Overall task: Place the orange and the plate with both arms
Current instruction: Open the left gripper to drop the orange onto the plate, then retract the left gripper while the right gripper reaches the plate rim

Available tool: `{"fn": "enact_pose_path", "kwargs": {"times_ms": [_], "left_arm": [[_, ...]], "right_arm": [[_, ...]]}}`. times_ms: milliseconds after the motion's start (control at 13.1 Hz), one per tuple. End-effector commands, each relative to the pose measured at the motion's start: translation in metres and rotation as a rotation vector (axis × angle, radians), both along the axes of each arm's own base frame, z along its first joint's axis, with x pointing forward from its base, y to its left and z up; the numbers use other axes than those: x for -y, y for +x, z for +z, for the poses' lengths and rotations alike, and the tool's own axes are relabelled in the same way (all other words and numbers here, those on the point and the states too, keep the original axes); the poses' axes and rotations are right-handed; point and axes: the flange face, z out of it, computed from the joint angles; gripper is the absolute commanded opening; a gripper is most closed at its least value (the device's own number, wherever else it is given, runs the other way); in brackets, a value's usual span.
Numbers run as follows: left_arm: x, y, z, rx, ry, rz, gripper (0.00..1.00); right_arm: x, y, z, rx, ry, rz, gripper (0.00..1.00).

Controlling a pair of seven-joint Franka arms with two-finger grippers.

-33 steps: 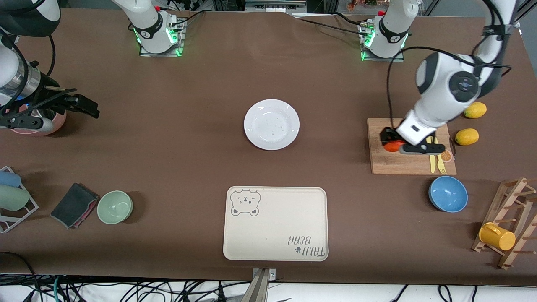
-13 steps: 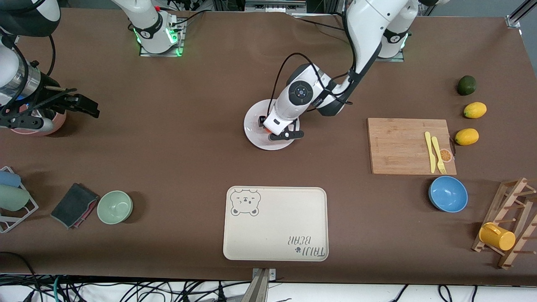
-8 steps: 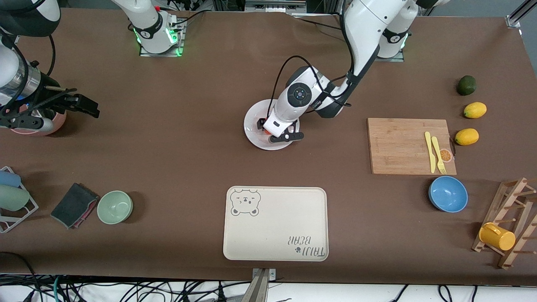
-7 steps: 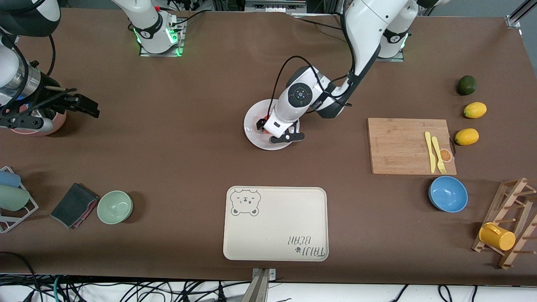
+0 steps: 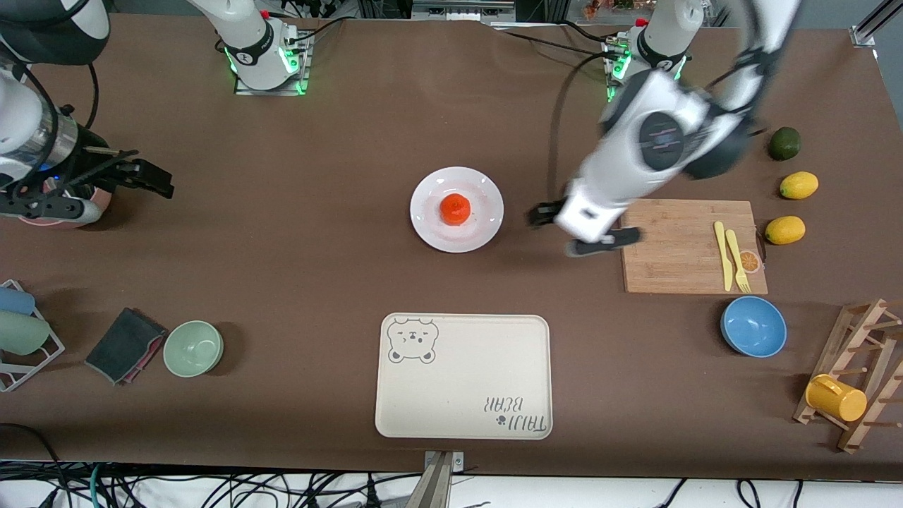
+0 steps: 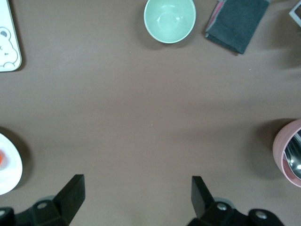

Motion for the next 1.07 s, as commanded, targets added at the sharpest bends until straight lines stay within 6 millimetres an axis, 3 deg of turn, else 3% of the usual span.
{"fn": "enact_pose_path", "kwargs": {"times_ms": [0, 76, 153, 229, 382, 459, 611, 994], "left_arm": [[-0.122, -0.016, 0.061, 0.027, 0.054, 0.012, 1.0], [-0.188, -0.012, 0.073, 0.039, 0.051, 0.092, 1.0], [-0.224, -0.016, 0.083, 0.051, 0.044, 0.051, 1.0], [-0.243, -0.022, 0.092, 0.061, 0.039, -0.041, 1.0], [-0.282, -0.029, 0.108, 0.06, 0.12, -0.051, 1.0], [-0.286, -0.03, 0.116, 0.049, 0.165, -0.061, 1.0], [-0.287, -0.028, 0.127, 0.046, 0.225, -0.078, 1.0], [-0.269, -0.021, 0.125, 0.033, 0.207, -0.098, 1.0]], "right_arm": [[-0.028, 0.011, -0.039, -0.074, 0.013, 0.039, 1.0], [-0.051, 0.013, -0.054, -0.094, 0.032, 0.06, 1.0], [-0.069, 0.015, -0.07, -0.121, 0.063, 0.065, 1.0], [-0.087, 0.018, -0.094, -0.153, 0.109, 0.068, 1.0], [-0.122, 0.022, -0.135, -0.172, 0.165, 0.081, 1.0], [-0.133, 0.019, -0.153, -0.176, 0.202, 0.069, 1.0], [-0.136, 0.004, -0.188, -0.161, 0.27, 0.016, 1.0], [-0.158, -0.05, -0.262, -0.112, 0.455, -0.147, 1.0]]}}
